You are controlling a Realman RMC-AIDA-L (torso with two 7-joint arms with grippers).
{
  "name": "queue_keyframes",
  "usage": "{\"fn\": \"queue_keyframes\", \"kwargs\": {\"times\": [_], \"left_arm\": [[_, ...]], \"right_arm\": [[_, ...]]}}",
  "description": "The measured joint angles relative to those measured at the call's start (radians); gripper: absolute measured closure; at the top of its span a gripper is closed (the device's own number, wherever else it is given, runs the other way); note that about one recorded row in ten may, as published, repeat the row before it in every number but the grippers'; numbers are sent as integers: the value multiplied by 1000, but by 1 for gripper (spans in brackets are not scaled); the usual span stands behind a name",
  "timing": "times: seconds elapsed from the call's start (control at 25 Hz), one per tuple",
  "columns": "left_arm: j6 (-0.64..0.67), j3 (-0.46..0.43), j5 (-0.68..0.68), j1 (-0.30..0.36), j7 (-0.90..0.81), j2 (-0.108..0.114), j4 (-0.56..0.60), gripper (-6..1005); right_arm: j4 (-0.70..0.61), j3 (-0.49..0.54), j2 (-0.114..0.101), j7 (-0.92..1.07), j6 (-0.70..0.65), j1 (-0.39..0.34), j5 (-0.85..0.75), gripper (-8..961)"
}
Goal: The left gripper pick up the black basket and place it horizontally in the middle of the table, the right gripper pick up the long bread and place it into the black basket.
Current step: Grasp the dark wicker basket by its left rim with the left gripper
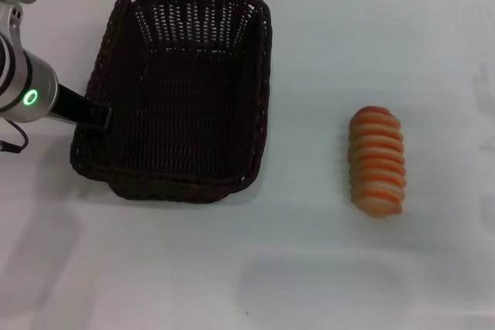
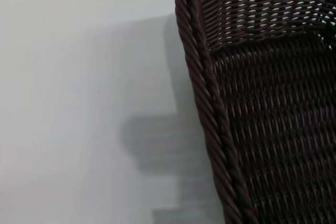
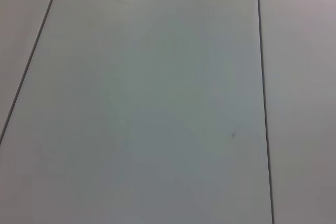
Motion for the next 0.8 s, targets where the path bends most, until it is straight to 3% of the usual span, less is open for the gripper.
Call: {"fn": "queue_keyframes", "kwargs": {"times": [0.24,0.8], "left_arm": [[24,-7,10,21,47,2,-42,768],[64,-126,2,42,302,3,-105,793]], "right_arm": [[0,0,1,0,0,-1,4,279],[11,9,2,-2,2,-13,7,280]]}}
